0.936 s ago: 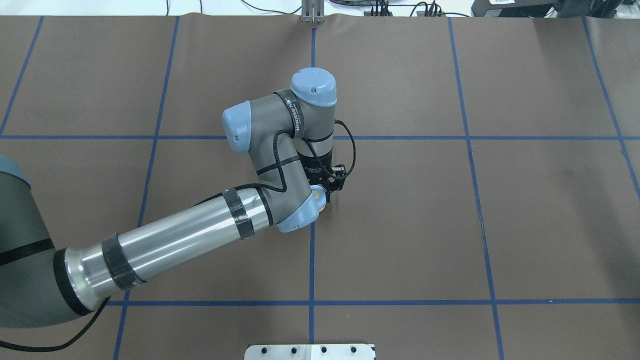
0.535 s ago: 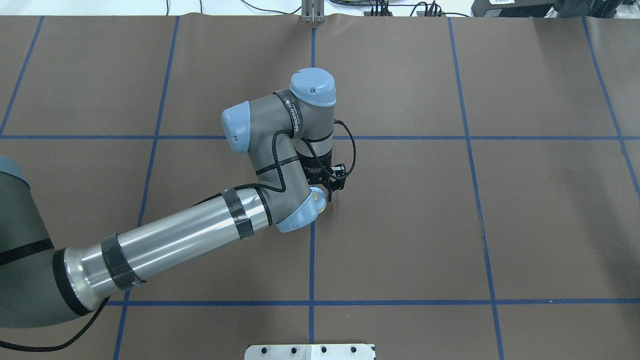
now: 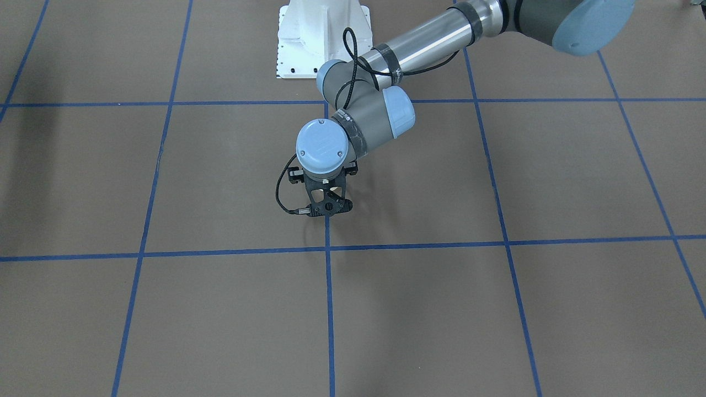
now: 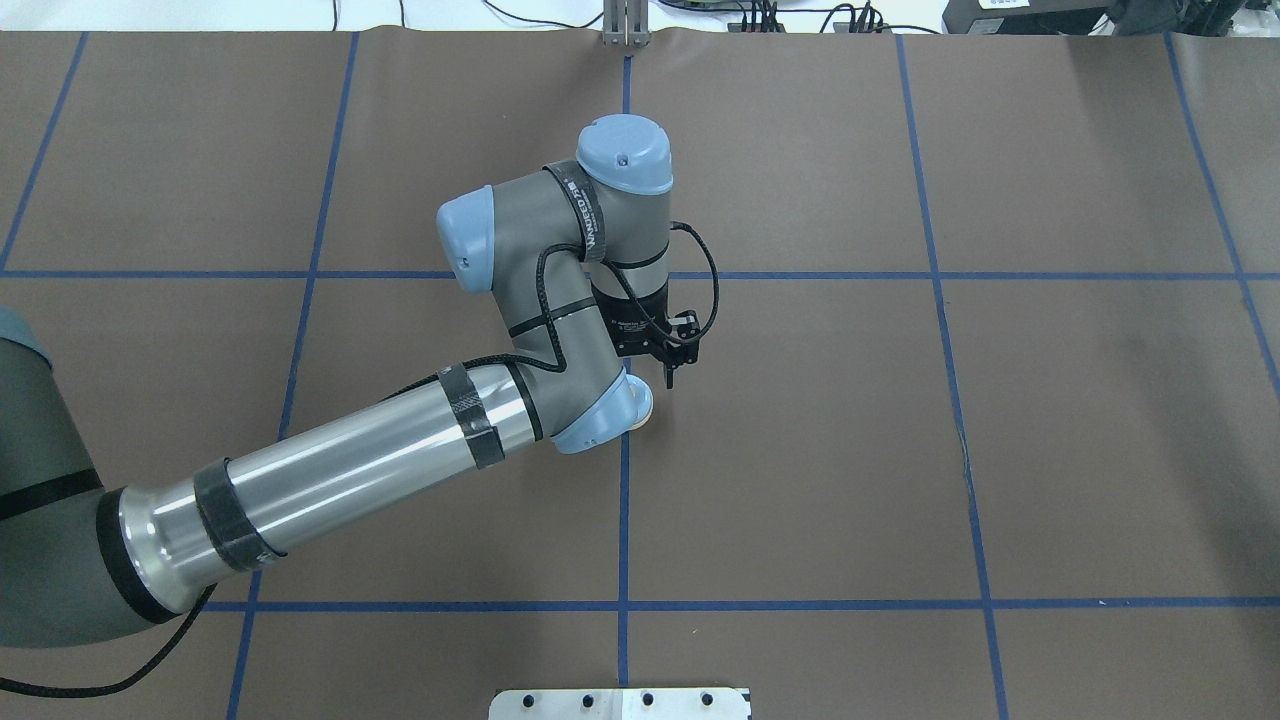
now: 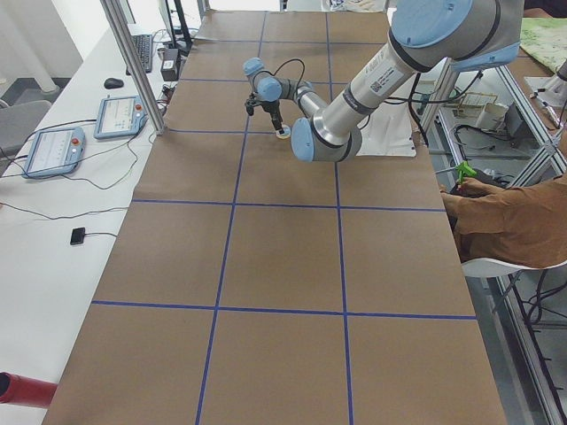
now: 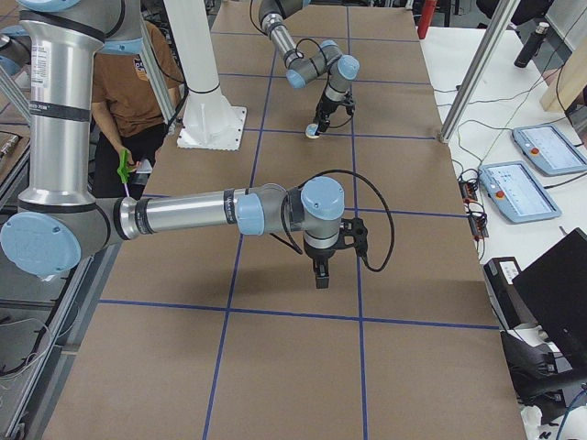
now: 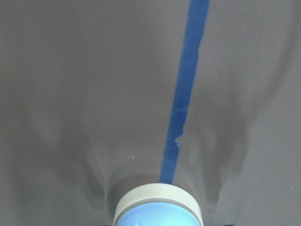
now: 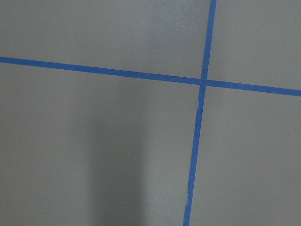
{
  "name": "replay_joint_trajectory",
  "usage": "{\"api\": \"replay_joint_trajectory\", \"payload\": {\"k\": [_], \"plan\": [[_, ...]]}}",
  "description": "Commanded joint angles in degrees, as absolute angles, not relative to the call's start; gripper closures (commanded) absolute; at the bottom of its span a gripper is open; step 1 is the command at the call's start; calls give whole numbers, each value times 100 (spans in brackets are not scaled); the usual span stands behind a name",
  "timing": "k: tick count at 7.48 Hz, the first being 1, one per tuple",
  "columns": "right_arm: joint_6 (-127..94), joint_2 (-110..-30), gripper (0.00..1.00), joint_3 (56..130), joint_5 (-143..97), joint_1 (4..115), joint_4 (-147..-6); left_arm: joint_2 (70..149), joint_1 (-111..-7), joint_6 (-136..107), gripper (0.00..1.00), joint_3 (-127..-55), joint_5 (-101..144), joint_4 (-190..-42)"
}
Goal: Place and press bell with both arms
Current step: 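Open the left gripper and withdraw it while the right arm approaches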
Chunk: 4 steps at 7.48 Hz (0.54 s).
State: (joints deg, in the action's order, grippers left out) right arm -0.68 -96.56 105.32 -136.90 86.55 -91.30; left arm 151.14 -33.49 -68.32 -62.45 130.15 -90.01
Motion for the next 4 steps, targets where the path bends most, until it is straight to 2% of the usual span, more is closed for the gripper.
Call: {"api": "replay_joint_trajectory", "payload": {"k": [1, 4], "plan": [[-393, -9572, 0, 10582, -14035, 8344, -8844, 14760, -3506, -6820, 12, -6966, 13043, -8842], [-1673, -9563, 0, 10791, -13992, 7229, -7657, 12760, -3744, -6384, 12, -9221, 13061, -8789]]}}
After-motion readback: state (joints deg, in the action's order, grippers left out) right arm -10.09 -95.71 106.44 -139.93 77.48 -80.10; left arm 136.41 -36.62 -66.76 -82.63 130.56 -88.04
